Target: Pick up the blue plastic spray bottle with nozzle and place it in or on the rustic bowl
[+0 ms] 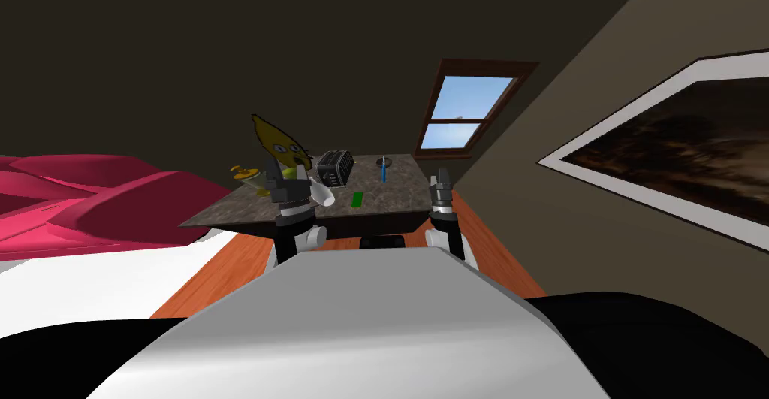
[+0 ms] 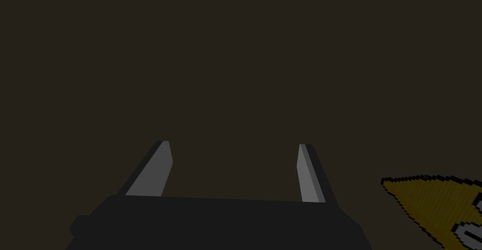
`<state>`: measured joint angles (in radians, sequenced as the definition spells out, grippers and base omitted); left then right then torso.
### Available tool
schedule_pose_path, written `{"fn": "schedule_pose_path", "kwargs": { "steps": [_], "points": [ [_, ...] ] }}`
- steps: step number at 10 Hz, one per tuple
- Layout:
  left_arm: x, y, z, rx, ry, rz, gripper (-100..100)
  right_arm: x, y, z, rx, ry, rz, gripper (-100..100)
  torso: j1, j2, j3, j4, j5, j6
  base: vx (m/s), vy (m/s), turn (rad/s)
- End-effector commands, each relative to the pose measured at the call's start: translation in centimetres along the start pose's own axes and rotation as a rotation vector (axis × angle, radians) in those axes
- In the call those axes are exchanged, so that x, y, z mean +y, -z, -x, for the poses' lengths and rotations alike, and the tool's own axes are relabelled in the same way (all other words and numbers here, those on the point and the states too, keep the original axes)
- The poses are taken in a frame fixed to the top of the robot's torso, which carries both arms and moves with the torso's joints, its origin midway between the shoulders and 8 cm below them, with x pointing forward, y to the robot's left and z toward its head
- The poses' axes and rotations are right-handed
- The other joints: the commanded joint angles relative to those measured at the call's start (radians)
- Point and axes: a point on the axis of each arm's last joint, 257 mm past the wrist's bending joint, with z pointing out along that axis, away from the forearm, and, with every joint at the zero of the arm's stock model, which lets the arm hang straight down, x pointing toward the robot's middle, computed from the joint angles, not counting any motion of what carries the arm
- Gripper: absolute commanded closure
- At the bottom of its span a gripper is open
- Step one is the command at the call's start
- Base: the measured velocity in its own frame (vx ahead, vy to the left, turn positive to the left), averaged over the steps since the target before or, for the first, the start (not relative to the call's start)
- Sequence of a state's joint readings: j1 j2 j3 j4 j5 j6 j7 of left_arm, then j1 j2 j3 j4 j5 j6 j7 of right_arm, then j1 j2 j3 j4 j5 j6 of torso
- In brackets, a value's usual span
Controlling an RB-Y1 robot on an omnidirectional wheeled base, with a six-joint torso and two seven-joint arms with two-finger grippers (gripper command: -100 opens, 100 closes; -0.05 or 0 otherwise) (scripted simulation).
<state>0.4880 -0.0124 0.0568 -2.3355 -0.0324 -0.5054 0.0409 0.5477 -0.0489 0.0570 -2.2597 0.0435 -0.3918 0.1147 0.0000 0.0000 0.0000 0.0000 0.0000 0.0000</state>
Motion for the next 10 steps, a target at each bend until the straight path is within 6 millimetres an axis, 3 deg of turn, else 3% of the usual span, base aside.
{"fn": "schedule_pose_path", "kwargs": {
  "steps": [1, 5, 9, 10],
  "points": [
    [0.0, 0.0, 0.0, 0.0, 0.0, 0.0, 0, -1.1, 0.2, -0.2, 0.035, 0.036, -0.028, -100, 0.0, 0.0, 0.0, 0.0, 0.0, 0.0, -0.053, -0.007, 0.171],
    [0.0, 0.0, 0.0, 0.0, 0.0, 0.0, 0, -4.6, 0.8, 0.1, 0.113, 0.15, -0.118, -100, 0.0, 0.006, 0.003, 0.001, 0.0, 0.0, -0.09, 0.006, 0.196],
    [0.0, 0.0, 0.0, 0.0, 0.0, 0.0, 0, -9.3, 1.8, 2.0, 0.202, 0.328, -0.241, -100, -0.001, 0.007, 0.004, 0.001, 0.0, 0.0, -0.097, 0.002, 0.281],
    [0.0, 0.0, 0.0, 0.0, 0.0, 0.0, 0, -9.3, 1.8, 2.0, 0.202, 0.328, -0.241, -100, -0.001, 0.007, 0.004, 0.002, 0.0, 0.0, -0.078, -0.004, 0.112]
  ]
}}
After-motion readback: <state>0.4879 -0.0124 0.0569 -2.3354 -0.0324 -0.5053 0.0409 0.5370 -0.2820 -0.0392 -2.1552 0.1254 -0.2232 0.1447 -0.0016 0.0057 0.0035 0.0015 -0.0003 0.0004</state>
